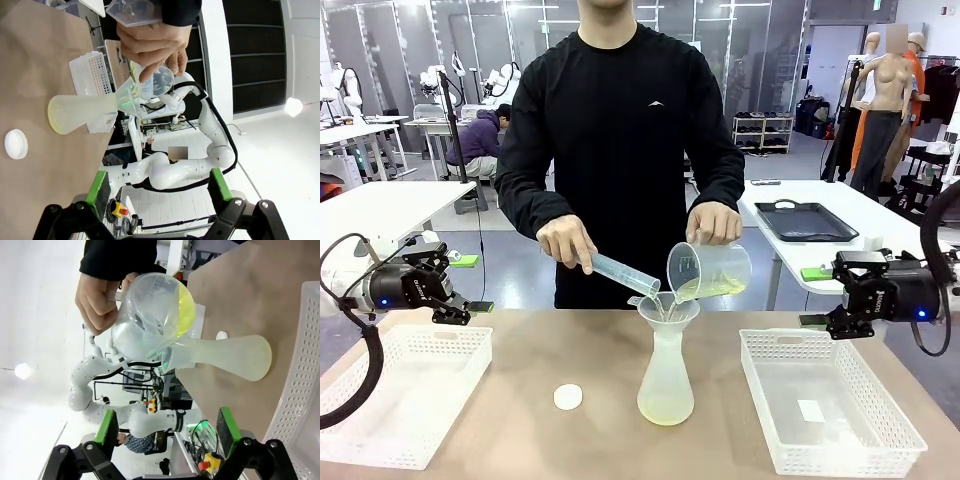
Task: Prepare the solutions needed for the experiment.
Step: Once the solution is in the Big flask , pick up the Plastic Funnel and place it back into the right Organizing basket.
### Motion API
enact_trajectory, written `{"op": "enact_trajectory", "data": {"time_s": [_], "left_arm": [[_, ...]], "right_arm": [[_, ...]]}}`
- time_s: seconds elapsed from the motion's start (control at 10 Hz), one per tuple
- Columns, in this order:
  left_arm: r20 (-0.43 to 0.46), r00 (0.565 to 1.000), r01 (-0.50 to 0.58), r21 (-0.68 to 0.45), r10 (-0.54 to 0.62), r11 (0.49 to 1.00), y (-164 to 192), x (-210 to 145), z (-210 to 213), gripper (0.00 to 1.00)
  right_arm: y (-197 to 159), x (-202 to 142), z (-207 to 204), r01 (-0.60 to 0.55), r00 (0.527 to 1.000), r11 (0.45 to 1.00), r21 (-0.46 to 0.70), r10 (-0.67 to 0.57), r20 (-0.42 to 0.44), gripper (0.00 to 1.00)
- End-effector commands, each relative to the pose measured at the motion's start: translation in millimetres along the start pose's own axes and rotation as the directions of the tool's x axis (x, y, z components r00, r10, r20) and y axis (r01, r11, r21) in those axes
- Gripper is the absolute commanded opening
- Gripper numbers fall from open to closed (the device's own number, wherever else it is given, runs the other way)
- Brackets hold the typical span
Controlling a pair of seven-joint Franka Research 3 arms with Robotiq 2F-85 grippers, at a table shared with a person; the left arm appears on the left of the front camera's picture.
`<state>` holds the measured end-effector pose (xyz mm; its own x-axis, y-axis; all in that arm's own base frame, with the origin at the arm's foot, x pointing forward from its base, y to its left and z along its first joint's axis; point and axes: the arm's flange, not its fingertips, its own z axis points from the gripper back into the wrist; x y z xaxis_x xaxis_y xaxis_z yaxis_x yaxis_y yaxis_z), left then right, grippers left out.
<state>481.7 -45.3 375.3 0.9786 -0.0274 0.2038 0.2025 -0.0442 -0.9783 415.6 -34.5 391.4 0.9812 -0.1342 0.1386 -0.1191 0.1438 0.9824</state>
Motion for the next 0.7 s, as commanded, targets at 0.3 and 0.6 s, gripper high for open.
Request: {"op": "enact_trajectory", "data": {"time_s": [0.3, 0.6], "left_arm": [[-0.004, 1.000, 0.004, -0.012, -0.004, 1.000, -1.8, -1.4, -0.3, 1.00], [-0.004, 1.000, 0.004, -0.012, -0.004, 1.000, -1.8, -1.4, -0.3, 1.00]], "right_arm": [[-4.1, 6.8, -3.5, -0.041, 0.999, 0.998, 0.039, 0.040, 0.033, 1.00], [-5.8, 3.5, 0.7, 0.009, 1.000, 1.000, 0.023, -0.009, 0.006, 1.00]]}}
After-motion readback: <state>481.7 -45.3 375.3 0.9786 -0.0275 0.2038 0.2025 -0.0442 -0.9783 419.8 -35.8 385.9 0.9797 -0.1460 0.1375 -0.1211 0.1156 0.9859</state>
